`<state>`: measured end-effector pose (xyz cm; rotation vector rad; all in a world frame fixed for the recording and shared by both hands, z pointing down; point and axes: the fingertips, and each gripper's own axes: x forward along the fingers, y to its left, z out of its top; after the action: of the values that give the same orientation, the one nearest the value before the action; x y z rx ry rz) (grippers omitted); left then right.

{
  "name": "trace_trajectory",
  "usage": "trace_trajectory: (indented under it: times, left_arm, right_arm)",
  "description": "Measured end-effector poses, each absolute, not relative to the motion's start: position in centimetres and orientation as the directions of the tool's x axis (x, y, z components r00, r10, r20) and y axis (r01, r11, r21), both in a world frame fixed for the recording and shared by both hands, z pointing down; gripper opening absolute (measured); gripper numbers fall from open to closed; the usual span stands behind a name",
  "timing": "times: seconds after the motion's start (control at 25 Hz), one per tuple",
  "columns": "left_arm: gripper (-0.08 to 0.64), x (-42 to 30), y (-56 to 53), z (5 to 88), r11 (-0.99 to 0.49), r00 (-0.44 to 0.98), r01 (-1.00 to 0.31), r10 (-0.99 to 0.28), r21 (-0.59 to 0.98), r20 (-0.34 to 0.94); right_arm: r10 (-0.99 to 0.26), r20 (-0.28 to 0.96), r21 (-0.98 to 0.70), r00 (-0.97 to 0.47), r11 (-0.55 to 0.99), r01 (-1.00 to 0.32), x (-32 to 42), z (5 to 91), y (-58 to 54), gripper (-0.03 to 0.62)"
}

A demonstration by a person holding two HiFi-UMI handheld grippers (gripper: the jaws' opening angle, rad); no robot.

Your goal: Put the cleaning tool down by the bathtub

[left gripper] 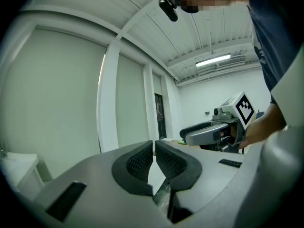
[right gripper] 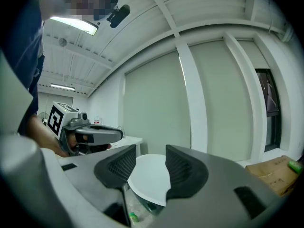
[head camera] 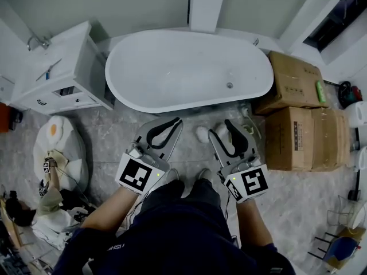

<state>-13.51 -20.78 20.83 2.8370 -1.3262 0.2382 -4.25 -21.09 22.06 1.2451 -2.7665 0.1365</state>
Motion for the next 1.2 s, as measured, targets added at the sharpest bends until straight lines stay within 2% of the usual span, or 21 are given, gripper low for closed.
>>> trace_trajectory:
  times: [0.64, 1.2]
  left_arm:
    - [0.041, -16.8, -19.8, 17.7, -0.636, 0.631, -0.769, -0.771, -0.061, 0.078]
    - [0.041, -16.0, -20.3, 16.6, -0.662, 0.66, -0.748, -0.75, -0.052, 0.042]
  right_arm:
    - [-0.743, 0.077, 0.017, -0.664, 0.667, -0.745, -7.8, 17.7, -19.4, 0.103]
    - [-0.747, 0.077, 0.027, -0.66, 0.664, -0.747, -8.3, 16.8, -19.9, 0.042]
